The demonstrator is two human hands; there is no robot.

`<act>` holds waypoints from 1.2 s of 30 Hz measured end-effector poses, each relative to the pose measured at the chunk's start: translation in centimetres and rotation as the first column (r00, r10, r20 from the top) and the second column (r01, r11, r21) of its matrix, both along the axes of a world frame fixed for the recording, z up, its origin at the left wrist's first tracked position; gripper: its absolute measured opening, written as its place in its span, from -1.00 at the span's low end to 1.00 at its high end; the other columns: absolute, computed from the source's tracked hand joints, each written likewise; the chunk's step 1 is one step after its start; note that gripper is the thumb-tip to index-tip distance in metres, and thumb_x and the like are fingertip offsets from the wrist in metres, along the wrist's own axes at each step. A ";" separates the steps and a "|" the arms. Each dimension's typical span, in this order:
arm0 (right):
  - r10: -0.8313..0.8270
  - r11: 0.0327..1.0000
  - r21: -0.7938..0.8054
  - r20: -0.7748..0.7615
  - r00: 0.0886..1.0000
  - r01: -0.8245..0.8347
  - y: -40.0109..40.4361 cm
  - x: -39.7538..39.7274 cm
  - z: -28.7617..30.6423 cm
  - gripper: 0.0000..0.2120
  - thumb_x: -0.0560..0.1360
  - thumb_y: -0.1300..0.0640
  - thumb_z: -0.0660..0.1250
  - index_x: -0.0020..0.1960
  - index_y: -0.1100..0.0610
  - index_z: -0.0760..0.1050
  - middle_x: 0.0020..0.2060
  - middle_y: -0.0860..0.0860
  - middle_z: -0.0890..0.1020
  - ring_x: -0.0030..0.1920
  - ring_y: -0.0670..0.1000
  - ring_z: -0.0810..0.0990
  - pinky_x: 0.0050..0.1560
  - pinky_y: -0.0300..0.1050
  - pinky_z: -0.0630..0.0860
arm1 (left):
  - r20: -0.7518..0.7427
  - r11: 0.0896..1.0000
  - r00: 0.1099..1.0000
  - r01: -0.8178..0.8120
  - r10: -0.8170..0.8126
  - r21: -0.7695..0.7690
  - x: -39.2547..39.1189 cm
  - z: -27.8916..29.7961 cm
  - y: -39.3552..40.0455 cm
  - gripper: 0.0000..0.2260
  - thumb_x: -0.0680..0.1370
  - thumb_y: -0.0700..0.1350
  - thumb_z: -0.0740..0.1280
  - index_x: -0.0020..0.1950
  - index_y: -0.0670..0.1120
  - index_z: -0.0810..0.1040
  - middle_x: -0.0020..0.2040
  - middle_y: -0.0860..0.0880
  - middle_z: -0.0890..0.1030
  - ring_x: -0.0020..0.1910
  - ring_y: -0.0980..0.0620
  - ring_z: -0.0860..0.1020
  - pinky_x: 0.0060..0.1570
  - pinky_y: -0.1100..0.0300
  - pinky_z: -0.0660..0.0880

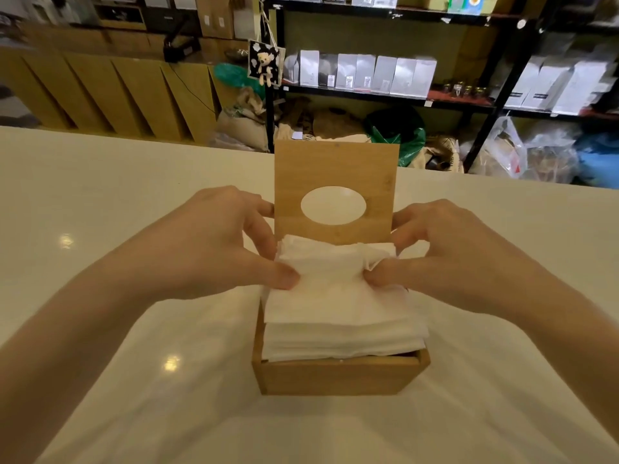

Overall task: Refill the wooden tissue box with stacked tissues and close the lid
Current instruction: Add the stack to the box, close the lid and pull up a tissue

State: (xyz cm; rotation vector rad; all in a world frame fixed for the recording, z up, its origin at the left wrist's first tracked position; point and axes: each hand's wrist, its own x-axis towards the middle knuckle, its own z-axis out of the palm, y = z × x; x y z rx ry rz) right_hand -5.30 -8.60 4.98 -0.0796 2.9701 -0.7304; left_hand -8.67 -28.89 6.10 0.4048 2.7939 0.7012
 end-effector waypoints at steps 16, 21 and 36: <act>0.031 0.938 0.345 -0.076 0.997 -0.002 -1.6 1.0 -1.5 -0.75 0.41 -0.08 0.25 -0.19 0.06 0.60 -0.26 -0.10 0.38 0.17 0.04 0.30 0.25 0.05 0.22 | -0.085 0.944 0.996 -0.017 -0.011 -0.329 1.8 -1.9 1.6 -0.90 0.37 0.04 0.43 -0.19 0.05 0.66 0.44 0.06 0.29 0.49 0.04 -0.05 0.41 -0.23 -0.01; 0.005 0.910 0.410 -0.155 0.988 0.059 -1.2 1.6 -1.2 -0.70 0.42 -0.19 0.24 -0.05 -0.04 0.61 0.27 -0.05 0.46 0.41 0.04 0.15 0.40 0.13 0.00 | -0.230 0.936 0.972 -0.121 0.044 -0.332 3.1 -1.5 1.6 -0.81 0.33 0.19 0.39 -0.15 0.15 0.58 0.50 0.08 0.19 0.51 0.02 -0.05 0.43 -0.20 -0.06; 0.353 0.904 0.353 -0.297 0.887 -0.241 0.4 3.0 -1.6 -0.59 0.31 -0.27 0.20 0.11 -0.22 0.55 0.48 -0.01 0.21 0.42 0.03 -0.10 0.34 0.05 -0.21 | -0.291 0.894 0.945 0.007 -0.153 -0.448 4.7 -1.2 1.5 -0.63 0.39 0.27 0.25 0.19 0.34 0.43 0.53 0.16 -0.19 0.44 0.03 -0.42 0.37 -0.25 -0.31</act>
